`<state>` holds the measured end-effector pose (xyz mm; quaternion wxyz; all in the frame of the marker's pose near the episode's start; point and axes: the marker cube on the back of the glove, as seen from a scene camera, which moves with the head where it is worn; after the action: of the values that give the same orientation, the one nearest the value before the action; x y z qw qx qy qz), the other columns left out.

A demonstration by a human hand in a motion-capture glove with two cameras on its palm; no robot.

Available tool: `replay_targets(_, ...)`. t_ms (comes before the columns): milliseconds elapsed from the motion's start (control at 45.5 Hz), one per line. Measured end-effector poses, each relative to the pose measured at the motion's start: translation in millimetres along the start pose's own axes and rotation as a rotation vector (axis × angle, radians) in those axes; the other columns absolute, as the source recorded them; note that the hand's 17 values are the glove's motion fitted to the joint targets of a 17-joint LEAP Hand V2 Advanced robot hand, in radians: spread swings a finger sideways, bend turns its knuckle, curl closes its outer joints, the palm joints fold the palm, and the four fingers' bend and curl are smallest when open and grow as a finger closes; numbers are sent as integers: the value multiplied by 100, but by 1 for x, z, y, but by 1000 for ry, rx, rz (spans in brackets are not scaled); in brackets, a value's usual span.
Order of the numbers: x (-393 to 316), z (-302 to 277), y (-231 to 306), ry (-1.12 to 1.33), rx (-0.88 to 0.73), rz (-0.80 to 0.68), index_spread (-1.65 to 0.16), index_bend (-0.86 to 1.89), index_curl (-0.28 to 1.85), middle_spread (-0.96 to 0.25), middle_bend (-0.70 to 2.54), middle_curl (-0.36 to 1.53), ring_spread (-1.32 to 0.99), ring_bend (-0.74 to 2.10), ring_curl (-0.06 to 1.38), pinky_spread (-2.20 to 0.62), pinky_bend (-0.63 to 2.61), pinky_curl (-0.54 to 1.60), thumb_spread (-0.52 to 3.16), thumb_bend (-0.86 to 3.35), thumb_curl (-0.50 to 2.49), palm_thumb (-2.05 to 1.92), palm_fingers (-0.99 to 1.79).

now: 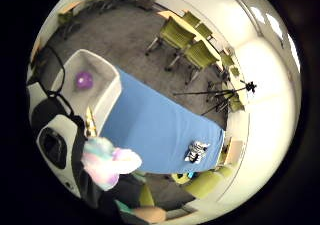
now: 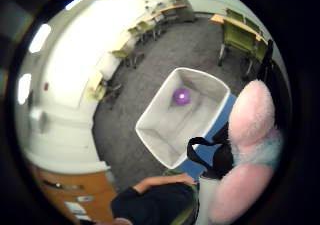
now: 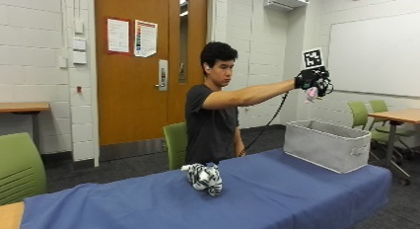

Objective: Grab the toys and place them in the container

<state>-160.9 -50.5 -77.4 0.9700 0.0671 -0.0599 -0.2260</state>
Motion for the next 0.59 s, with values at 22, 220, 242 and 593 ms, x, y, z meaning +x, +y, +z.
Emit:
replay_targets(22, -8, 2, -3, -8, -1, -22, -44, 20, 173, -35, 93, 70, -38, 119, 50, -43, 88, 42, 87, 22, 99, 56, 113)
replay_targets(220, 33, 30, -15, 23, -14, -219, -42, 19, 177, -35, 92, 71, -38, 119, 50, -43, 87, 42, 88, 22, 105, 55, 114)
replay_targets(242, 30, 33, -16, 35, -17, -255, -42, 19, 178, -35, 92, 71, -38, 119, 50, -43, 87, 42, 89, 22, 106, 55, 114)
replay_targets(593, 13, 62, -19, 56, -134, -73, -41, 5, 168, -29, 56, 62, -32, 89, 44, -32, 92, 46, 105, -9, 88, 9, 16)
